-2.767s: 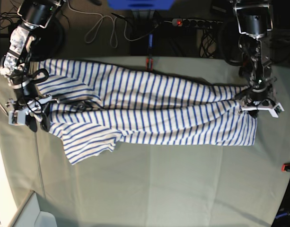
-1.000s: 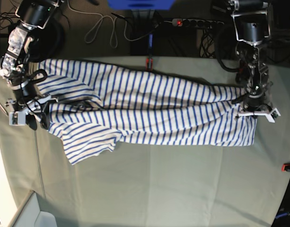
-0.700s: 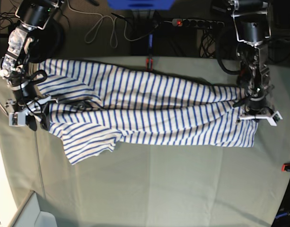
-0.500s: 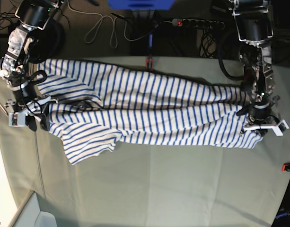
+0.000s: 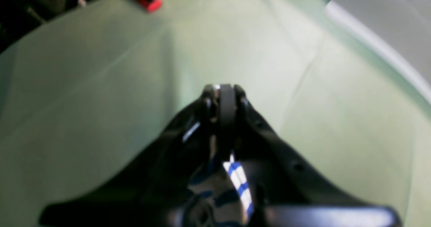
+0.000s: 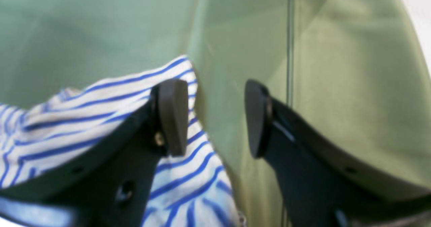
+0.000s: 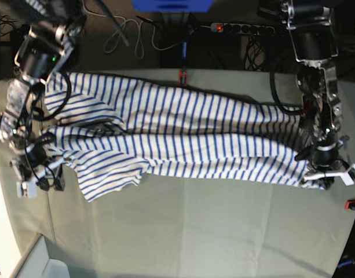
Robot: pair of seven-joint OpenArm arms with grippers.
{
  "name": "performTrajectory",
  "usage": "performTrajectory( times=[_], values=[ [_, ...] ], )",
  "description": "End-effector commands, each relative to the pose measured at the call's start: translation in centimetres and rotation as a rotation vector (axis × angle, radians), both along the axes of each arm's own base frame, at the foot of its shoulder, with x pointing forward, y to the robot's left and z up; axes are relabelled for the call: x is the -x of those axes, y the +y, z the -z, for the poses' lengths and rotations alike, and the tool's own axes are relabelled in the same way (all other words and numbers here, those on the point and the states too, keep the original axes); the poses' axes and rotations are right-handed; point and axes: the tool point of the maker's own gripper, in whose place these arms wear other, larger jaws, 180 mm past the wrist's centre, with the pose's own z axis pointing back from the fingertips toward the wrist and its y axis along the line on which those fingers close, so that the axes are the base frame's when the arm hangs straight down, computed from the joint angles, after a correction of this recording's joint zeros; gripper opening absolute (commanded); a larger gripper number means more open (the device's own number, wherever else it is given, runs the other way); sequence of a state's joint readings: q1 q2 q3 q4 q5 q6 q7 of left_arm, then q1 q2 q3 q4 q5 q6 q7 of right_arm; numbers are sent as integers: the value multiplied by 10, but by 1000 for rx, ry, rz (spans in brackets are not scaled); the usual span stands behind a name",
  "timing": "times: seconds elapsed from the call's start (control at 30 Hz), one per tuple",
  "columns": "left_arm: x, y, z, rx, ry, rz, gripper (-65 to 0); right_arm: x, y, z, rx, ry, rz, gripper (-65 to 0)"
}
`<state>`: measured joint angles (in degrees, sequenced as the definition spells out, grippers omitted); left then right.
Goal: Layout the t-shirt on the table in an organized manner, then fold the t-shirt properly
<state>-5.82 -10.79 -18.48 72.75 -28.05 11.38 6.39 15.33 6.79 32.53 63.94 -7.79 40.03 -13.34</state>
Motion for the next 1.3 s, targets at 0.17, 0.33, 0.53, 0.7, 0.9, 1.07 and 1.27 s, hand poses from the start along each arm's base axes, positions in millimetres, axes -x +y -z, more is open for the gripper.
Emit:
performTrajectory(
  times=[0.17,0.33,0.53,0.7,0.9,1.07,1.27],
  values=[
    [-29,6,-47,-37,-119,-3,-649,-40,11,16,-5,86,-48,-365],
    [-41,7,-64,-41,-158,-5,-649,-55,18,20,-61,114,-62,-365],
    [-54,7,-84,-40,-203,-6,-649,-68,33,22,-143,83,-77,-327],
    [-70,-7,-100,-67,-225,50,-649,-69,40,25,-201,24,-69,-290],
    [-77,-19,-105,-81,-228,88,-649,-72,25,25,-193,-37,15,-285],
    [-76,-18,-104,-80,-227,85,-649,-74,5,25,-137,-55,110,-285],
    [-68,-17,-90,-79,-199,83,-649,-64,23,43,-72,4,39,-285]
  ],
)
